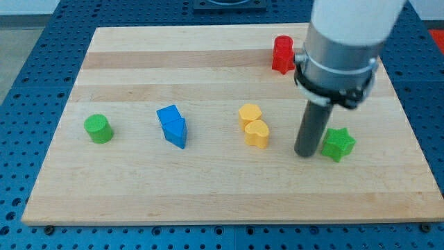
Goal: Move the green star to the bottom of the yellow heart
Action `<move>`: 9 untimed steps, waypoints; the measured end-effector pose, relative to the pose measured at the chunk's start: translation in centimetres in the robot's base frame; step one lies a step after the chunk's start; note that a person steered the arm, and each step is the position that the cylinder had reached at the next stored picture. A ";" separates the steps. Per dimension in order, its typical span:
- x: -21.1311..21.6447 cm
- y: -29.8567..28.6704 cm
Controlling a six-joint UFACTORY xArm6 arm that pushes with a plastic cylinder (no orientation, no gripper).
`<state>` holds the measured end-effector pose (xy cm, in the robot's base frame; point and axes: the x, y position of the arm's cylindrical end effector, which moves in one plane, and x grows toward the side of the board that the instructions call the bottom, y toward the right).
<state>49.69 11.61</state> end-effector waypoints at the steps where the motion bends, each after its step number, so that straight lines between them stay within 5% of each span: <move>1: -5.3 2.6; 2: -5.8 7.3; 3: -1.8 12.7; 9: 3.3 0.6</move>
<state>52.96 12.24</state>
